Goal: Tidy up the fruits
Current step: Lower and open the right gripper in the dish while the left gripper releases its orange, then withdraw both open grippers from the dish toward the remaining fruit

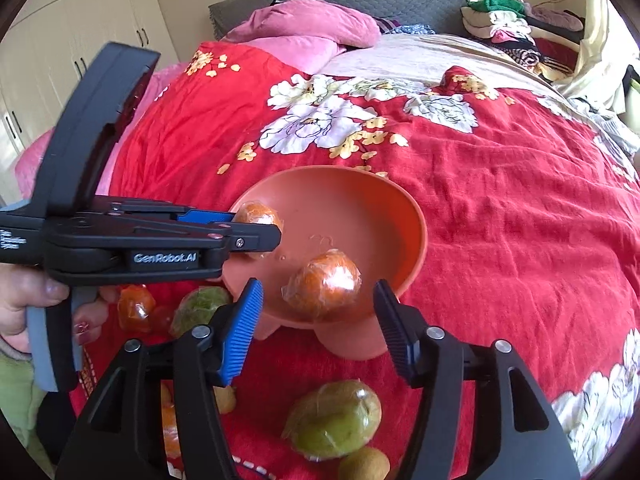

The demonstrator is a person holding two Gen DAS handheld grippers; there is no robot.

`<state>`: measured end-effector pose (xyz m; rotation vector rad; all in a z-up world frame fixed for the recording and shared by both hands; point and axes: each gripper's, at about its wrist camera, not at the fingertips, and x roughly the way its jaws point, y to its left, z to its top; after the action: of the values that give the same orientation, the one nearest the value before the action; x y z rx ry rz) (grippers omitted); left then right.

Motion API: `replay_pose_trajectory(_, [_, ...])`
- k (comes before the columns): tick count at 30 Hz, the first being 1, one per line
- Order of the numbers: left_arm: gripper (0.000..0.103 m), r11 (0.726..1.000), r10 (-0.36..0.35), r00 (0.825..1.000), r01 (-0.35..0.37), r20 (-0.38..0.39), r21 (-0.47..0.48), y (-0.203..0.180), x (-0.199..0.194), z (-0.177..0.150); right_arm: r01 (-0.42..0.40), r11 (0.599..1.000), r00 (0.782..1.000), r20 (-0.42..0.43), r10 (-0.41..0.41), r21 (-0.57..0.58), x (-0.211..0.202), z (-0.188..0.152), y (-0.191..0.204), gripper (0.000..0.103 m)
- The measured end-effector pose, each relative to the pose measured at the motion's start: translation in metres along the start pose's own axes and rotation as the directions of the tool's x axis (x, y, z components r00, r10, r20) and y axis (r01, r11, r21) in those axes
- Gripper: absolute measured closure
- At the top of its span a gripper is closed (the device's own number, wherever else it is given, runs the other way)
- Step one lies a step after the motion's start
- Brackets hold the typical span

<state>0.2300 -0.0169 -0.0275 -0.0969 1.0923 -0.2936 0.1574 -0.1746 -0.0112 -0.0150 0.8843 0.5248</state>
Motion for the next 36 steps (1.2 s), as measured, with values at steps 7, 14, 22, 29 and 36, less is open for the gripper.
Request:
replay_pose_trajectory(7, [0.067, 1.000, -0.001, 1.000, 0.001, 0.002, -0.003, -0.001, -0.001, 0.000, 0.004, 1.000, 1.000, 0.027, -0.005, 0.021, -0.022, -0.007, 0.000, 0.038])
replay_pose_trajectory(14, [0.058, 1.000, 0.017, 1.000, -0.017, 0.026, -0.003, -0.004, -0.016, -0.003, 0.021, 0.999, 0.998, 0.066, -0.024, 0.047, -0.044, -0.008, -0.005, 0.032])
replay_pose_trajectory(22, [0.038, 0.999, 0.037, 0.995, -0.036, 0.094, -0.009, -0.006, -0.049, -0.012, 0.035, 0.997, 0.994, 0.100, -0.042, 0.065, -0.065, -0.010, -0.009, 0.023])
replay_pose_trajectory(29, [0.020, 0.998, 0.061, 0.986, -0.059, 0.157, -0.017, -0.007, -0.079, -0.023, 0.046, 0.997, 0.991, 0.125, -0.053, 0.064, -0.082, -0.012, -0.005, 0.014])
replay_pose_trajectory(36, [0.010, 0.997, 0.082, 0.974, -0.082, 0.211, -0.006, -0.010, -0.104, -0.033, 0.037, 0.998, 0.989, 0.138, -0.044, 0.051, -0.090, -0.016, 0.005, 0.009])
